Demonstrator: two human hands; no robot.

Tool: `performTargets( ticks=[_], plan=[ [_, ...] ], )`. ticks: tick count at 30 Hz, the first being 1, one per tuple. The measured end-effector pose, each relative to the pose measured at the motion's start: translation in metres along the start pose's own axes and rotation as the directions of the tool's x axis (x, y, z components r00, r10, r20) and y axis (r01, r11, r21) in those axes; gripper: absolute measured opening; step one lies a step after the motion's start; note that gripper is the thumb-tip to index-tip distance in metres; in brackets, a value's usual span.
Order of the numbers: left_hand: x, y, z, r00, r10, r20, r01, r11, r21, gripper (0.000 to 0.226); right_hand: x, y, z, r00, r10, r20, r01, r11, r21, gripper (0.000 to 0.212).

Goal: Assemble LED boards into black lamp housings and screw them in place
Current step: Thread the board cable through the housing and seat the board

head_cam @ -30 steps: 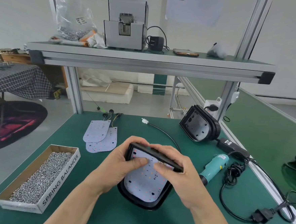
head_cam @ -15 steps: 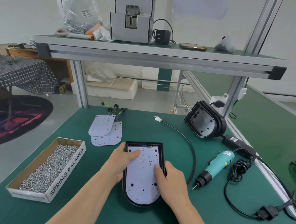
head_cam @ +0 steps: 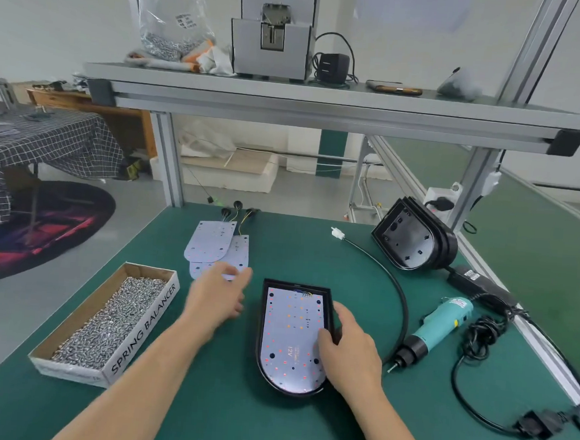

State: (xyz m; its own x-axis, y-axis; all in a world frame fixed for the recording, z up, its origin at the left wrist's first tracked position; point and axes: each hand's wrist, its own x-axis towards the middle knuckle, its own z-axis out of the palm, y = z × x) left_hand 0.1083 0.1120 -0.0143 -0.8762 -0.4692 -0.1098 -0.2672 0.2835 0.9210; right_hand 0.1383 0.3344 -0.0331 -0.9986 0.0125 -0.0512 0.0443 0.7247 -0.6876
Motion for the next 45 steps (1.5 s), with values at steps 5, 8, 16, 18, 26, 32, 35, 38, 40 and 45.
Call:
performTargets(
  ticks=[5,8,16,18,26,32,35,38,40,45],
  plan=[
    [0.026,-0.018,-0.108,0.916,0.188,-0.354,-0.052,0.931,0.362,0.009,0.003,0.004,0.001,0.995,-0.090,0.036,0.092,0.994,-0.052,0.064],
    [0.032,-0.045,-0.154,0.942,0.165,-0.291,0.060,0.773,0.632,0.009,0.005,0.006,0.005,0.992,-0.116,0.056,0.124,0.979,-0.163,0.054],
    [0.025,-0.063,-0.160,0.988,0.094,0.123,-0.149,0.367,0.918,0.042,0.004,0.010,0.009,0.982,-0.180,0.055,0.188,0.944,-0.270,0.056],
    [0.021,-0.063,-0.152,0.982,0.145,0.123,-0.172,0.407,0.897,0.018,0.004,0.010,0.009,0.982,-0.181,0.061,0.190,0.937,-0.292,0.057],
    [0.023,-0.064,-0.148,0.973,0.220,0.064,-0.177,0.541,0.822,0.030,0.005,0.008,0.007,0.988,-0.147,0.055,0.156,0.959,-0.235,0.055],
    [0.028,-0.065,-0.151,0.967,0.252,-0.028,-0.136,0.608,0.782,0.027,0.003,0.008,0.008,0.985,-0.168,0.043,0.174,0.950,-0.260,0.054],
    [0.029,-0.067,-0.151,0.970,0.238,-0.052,-0.123,0.660,0.741,0.027,0.004,0.010,0.008,0.986,-0.164,0.037,0.168,0.955,-0.246,0.053],
    [0.027,-0.067,-0.150,0.977,0.212,-0.034,-0.118,0.663,0.739,0.024,0.005,0.012,0.009,0.988,-0.154,0.033,0.157,0.962,-0.225,0.054],
    [0.024,-0.065,-0.150,0.980,0.198,-0.018,-0.120,0.661,0.741,0.022,0.004,0.012,0.010,0.988,-0.155,0.027,0.157,0.965,-0.212,0.053],
    [0.025,-0.057,-0.152,0.994,0.101,-0.041,-0.066,0.856,0.512,0.012,0.003,0.010,0.010,0.987,-0.160,0.018,0.160,0.965,-0.210,0.051]
  ],
)
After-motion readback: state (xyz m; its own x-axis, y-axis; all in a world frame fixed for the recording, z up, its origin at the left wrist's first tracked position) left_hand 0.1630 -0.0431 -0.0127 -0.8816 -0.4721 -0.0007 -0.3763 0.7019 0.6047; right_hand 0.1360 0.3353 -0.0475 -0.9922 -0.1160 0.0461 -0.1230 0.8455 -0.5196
